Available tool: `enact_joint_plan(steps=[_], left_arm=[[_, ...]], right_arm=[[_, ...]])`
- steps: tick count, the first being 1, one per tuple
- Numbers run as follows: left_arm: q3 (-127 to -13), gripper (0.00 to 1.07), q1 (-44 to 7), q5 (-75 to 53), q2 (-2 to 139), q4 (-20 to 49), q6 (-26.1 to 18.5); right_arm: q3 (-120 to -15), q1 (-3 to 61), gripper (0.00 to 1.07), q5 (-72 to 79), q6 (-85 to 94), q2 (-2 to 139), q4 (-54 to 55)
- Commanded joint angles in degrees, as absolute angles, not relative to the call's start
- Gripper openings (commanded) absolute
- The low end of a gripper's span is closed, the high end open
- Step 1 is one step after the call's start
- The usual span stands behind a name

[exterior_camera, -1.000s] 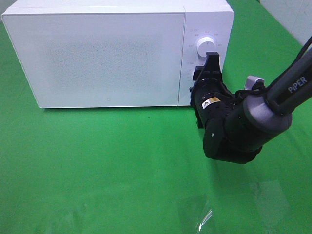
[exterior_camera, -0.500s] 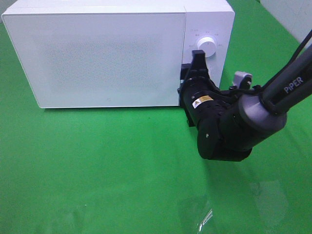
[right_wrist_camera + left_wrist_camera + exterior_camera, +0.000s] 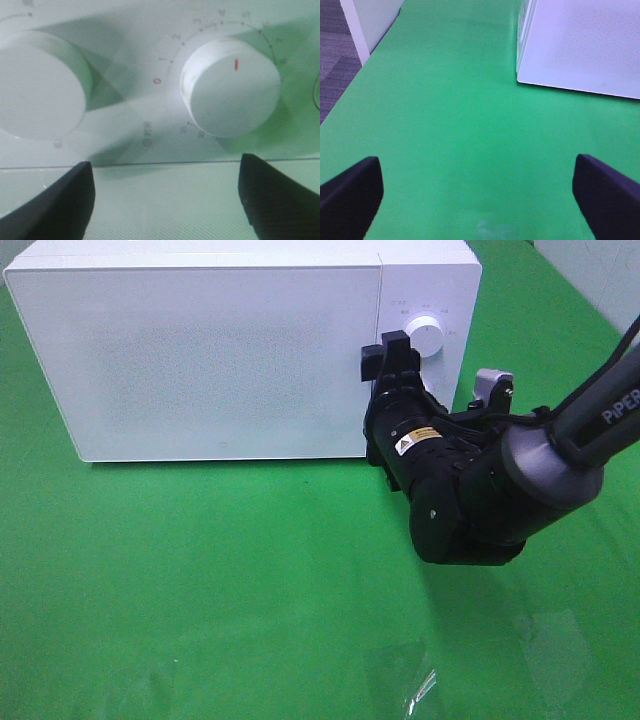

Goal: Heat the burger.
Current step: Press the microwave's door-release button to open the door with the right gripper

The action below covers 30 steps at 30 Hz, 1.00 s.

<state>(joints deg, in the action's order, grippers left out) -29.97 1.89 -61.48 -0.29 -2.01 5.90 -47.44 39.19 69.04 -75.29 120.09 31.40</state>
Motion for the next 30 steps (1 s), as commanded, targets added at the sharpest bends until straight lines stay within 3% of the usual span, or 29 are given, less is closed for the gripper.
enact_joint_plan(steps=[1, 10, 30], left_arm=[[-29.9, 0.94, 1.9, -61.4, -1.3, -1.9, 6.0], [-29.9, 0.94, 1.9, -61.4, -1.3, -1.9, 6.0], [-29.9, 0.94, 1.9, -61.4, -1.3, -1.9, 6.0]], right_arm=[[-46.2, 38.8, 0.76, 72.0, -72.5, 117.9, 31.2], [-39.3, 38.8, 0.76, 61.8, -65.8, 110.6, 27.2], [-36.5, 38.7, 0.76, 24.8, -19.6, 89.6, 22.5]])
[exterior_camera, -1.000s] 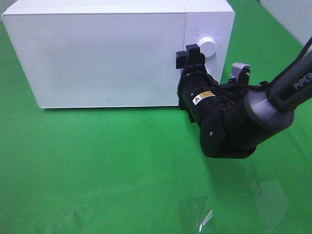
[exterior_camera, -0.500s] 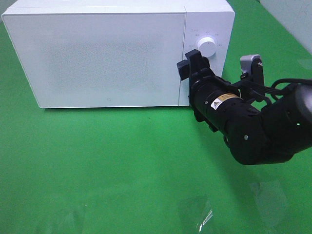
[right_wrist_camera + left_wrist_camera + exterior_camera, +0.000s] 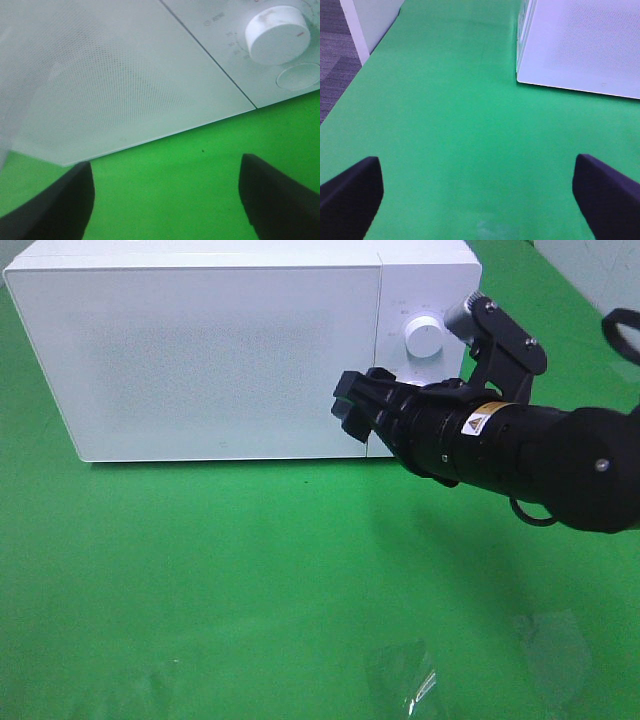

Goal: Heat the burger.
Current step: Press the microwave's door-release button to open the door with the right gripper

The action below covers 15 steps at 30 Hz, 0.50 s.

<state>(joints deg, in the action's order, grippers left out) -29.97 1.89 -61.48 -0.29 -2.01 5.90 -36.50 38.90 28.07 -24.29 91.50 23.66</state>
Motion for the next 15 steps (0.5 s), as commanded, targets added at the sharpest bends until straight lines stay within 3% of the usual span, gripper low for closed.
enact_joint_plan(steps=[1, 15], left_arm=[[-29.9, 0.94, 1.9, -61.4, -1.3, -1.9, 6.0], [-29.9, 0.94, 1.9, -61.4, -1.3, -1.9, 6.0]], right_arm=[[-36.5, 38.7, 0.76, 20.9, -16.2, 87.7, 20.2], [-36.6, 38.7, 0.76, -5.6, -13.1, 72.1, 1.5]])
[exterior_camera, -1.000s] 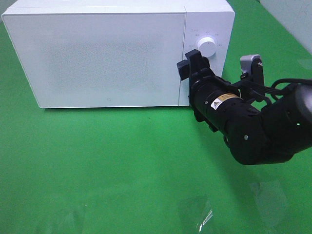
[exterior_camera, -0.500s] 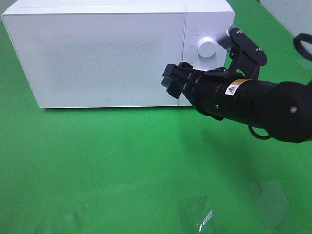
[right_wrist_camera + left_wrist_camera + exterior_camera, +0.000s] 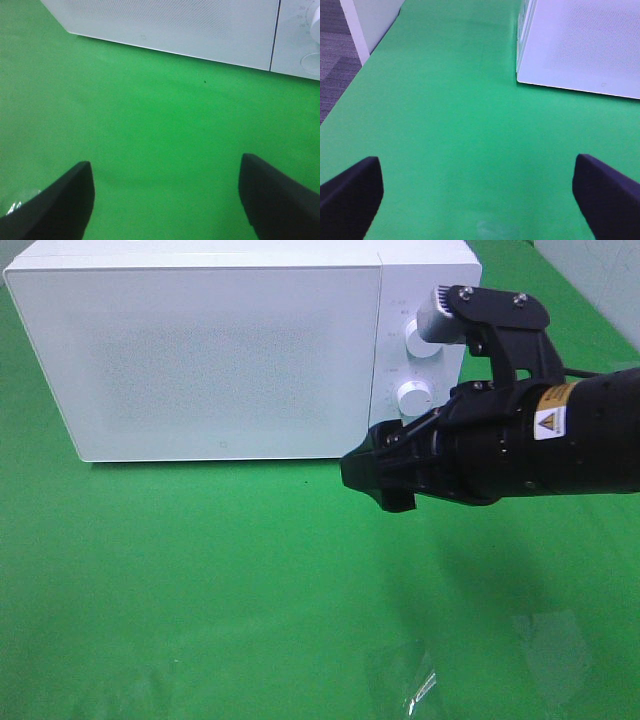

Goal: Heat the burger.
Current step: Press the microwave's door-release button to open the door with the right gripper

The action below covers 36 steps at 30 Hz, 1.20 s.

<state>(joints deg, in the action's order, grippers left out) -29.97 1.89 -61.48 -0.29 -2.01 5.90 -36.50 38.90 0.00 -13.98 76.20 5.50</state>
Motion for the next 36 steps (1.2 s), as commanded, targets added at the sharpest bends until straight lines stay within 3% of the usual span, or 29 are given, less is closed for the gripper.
enact_joint_plan(steps=[1, 17, 29, 36], left_arm=[[-29.9, 0.94, 1.9, -61.4, -1.3, -1.9, 6.0], [-29.9, 0.94, 1.9, -61.4, -1.3, -1.9, 6.0], [-29.9, 0.94, 1.9, -61.4, -1.3, -1.9, 6.0], [-29.9, 0.94, 1.9, -61.4, -1.3, -1.9, 6.0]], right_arm=[[-36.6, 38.7, 0.76, -10.0, -13.0, 69.3, 0.3], [-36.6, 38.7, 0.76, -45.2, -7.9, 49.8, -0.6], [-36.6, 38.6, 0.76, -54.8, -7.4, 31.5, -0.7], [-36.5, 29.0, 0.76, -59.2, -5.7, 19.0, -0.7]])
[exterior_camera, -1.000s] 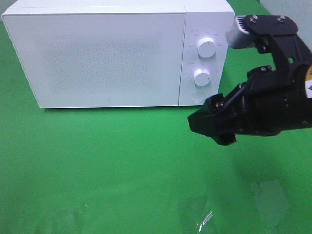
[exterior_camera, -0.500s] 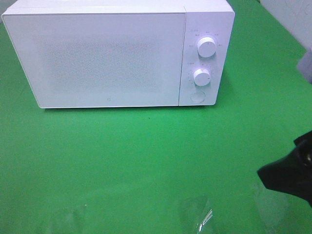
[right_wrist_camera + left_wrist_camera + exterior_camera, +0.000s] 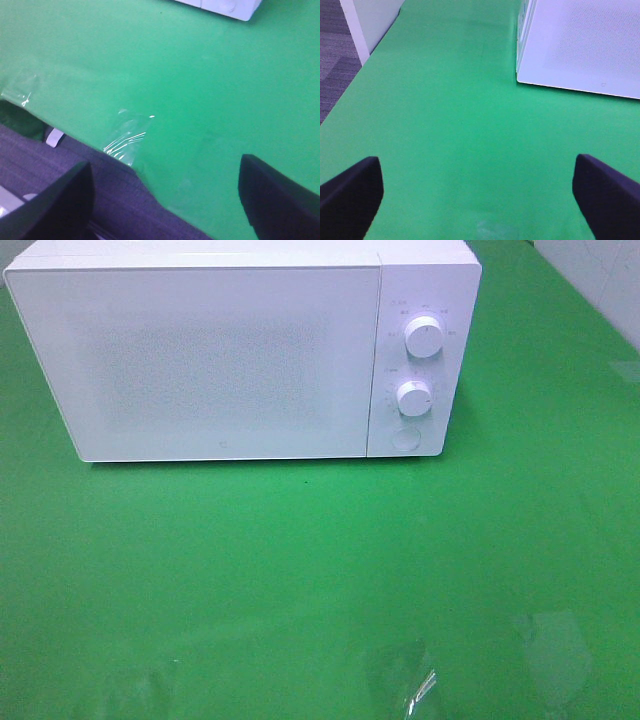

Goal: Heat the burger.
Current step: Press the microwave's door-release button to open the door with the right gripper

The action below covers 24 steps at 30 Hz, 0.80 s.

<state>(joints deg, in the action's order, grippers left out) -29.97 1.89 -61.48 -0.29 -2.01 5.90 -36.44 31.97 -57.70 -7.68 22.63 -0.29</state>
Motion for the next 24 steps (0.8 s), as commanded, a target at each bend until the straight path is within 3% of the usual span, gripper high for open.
enact_joint_plan(steps=[1, 16, 24], left_arm=[[-29.9, 0.94, 1.9, -61.4, -1.3, -1.9, 6.0], [-29.9, 0.94, 1.9, -61.4, -1.3, -1.9, 6.0], [-29.9, 0.94, 1.9, -61.4, -1.3, -1.9, 6.0]], right_arm=[[-36.5, 29.0, 0.76, -59.2, -5.7, 19.0, -0.7], [-36.3, 10.1, 0.76, -57.5, -6.9, -1.8, -2.1], [-30.1, 8.0, 0.76, -56.7, -8.8, -1.7, -2.0]])
